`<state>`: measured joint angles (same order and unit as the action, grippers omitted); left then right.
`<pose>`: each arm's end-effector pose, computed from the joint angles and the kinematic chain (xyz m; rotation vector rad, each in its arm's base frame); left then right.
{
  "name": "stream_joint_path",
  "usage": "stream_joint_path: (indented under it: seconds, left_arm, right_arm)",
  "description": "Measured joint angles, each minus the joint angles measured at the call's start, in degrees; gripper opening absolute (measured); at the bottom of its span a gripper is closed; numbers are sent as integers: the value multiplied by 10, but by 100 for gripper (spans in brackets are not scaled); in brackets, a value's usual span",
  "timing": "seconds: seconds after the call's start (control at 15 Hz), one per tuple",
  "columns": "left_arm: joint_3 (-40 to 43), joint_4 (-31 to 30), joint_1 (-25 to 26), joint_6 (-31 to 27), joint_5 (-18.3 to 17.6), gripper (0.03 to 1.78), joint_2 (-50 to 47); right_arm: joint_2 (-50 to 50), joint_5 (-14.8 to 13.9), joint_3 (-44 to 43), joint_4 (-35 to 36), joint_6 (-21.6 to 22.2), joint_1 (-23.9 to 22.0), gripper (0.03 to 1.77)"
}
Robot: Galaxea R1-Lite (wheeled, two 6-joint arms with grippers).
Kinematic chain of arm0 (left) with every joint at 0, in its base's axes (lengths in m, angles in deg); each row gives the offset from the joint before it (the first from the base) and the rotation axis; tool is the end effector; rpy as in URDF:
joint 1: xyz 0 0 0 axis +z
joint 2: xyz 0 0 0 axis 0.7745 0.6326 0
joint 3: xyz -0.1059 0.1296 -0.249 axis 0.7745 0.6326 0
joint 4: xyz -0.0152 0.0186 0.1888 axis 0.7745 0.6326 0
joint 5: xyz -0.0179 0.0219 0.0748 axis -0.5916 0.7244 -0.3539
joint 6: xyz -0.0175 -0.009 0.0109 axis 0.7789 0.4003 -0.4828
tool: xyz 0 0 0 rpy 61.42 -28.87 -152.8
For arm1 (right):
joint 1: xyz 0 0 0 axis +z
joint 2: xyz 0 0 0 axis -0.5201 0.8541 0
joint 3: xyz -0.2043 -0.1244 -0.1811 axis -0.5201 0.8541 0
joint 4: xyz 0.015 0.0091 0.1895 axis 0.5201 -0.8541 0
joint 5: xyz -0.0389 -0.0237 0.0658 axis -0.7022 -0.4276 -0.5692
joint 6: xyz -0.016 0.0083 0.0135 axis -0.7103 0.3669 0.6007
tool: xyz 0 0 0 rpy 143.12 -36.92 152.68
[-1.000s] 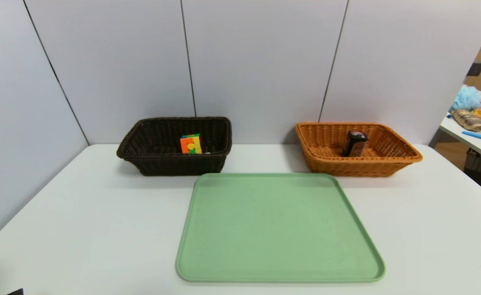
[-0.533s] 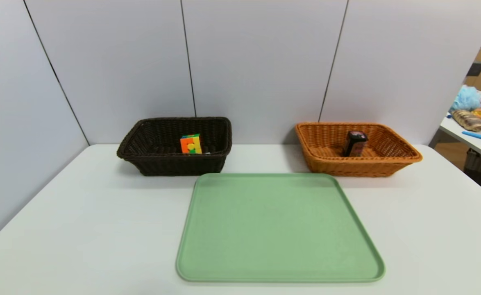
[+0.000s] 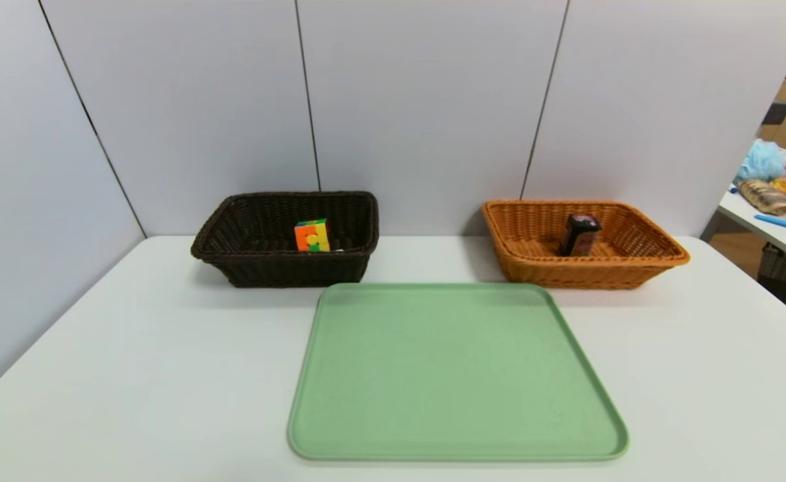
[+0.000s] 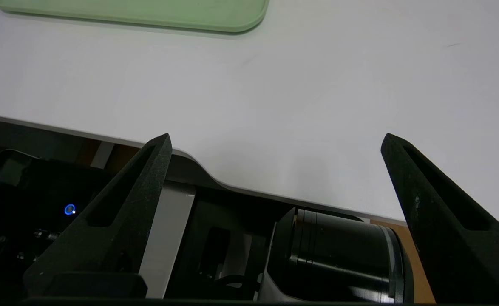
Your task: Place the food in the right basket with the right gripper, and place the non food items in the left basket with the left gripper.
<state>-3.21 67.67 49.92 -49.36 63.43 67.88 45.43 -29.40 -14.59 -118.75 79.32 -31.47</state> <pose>-0.0381 0.0023 0.1260 -0.0351 0.3751 0.0734 -0.0922 0.0055 0.1541 0.0153 0.4278 0.2406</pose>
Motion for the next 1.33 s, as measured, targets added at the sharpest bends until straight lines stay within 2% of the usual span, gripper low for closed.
stream_joint_path:
  seconds: [0.2, 0.33, 0.6, 0.93, 1.2, 1.33]
  left_arm:
    - [13, -7, 2, -25, -3, 169, -37]
    - [27, -40, 5, -34, -20, 169, -56]
    - [59, -152, 6, -47, -54, 169, -76]
    - [137, -222, 6, -64, -58, 169, -111]
    - [175, -273, 6, -66, -60, 169, -118]
    - [189, -292, 6, -67, -60, 169, -118]
  right_arm:
    - [-43, 10, 14, 14, -1, 0, 170]
    - [-63, 9, 25, 46, -1, 0, 170]
    - [-80, 4, 45, 152, -1, 0, 170]
    - [-83, 0, 131, 304, -2, 0, 170]
    - [-83, -41, 228, 399, -2, 0, 170]
    - [-83, -49, 293, 478, -1, 0, 170]
